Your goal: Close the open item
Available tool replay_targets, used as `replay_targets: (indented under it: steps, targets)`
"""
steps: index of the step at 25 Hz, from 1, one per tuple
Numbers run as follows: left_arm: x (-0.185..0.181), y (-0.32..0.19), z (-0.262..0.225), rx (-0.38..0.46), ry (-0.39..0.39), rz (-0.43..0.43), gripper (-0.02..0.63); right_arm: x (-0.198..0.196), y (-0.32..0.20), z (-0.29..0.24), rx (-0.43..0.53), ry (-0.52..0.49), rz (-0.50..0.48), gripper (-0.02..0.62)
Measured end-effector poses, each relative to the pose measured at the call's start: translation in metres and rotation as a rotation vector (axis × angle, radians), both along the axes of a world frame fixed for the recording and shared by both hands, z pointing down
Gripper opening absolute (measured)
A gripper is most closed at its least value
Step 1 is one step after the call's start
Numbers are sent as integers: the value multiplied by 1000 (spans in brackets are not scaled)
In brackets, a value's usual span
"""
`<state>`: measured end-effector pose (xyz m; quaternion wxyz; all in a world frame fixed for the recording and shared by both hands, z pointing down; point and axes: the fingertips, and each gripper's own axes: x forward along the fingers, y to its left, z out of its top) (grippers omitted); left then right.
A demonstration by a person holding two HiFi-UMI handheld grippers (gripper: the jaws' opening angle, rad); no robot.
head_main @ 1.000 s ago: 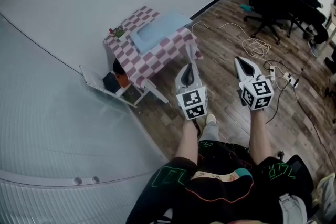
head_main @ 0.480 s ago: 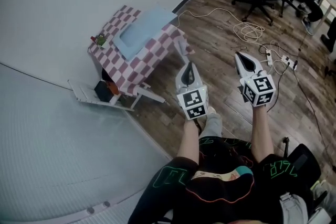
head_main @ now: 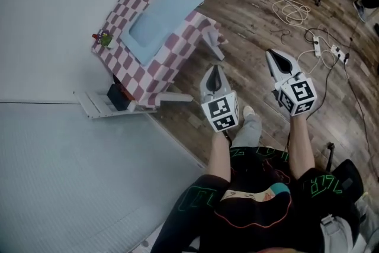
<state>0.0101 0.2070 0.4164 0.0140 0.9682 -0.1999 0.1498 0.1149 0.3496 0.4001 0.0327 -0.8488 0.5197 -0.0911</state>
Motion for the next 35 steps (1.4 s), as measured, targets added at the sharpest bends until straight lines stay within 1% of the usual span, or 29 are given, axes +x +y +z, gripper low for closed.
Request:
replay_targets:
  steps: [3,5,8,11,15,22,25,26,30,32,35]
  targets:
    - [16,-28,13,-54,2,-36,3,16,-36,12,-85,26,-32,2]
    - [30,-45,16,-69,15,-39,3,27,-61,17,-130,44,-54,2]
    - [41,-76,15,-68,29,-53,3,40,-93,14,-132,43,-62,2]
    - [56,-102,15,-97,51,-76,3,55,-111,9,-150,65,-60,2]
    - [78,-121,18,-143,66,-90,3,69,-118,11,-250,138,-63,2]
    - [116,-126,9,-129,93,-37,4,102,-122,0,-235,141,-25,2]
    - [133,-133,14,-151,84,-6,3,122,-129,5,-238,136,-20,2]
    - [135,-139,18,-155,76,-11,3,128,-134,7,-237,133,-24,2]
    - [146,-176,29,-147,39,-82,3,155,-169,15,-210,115,-67,2]
    - [161,-185,35,-151,25,-94,3,169,-184,22,-205,103,-94,2]
    - [187,-192,51,-155,-8,-112,3,194,-199,40,-228,69,-127,2]
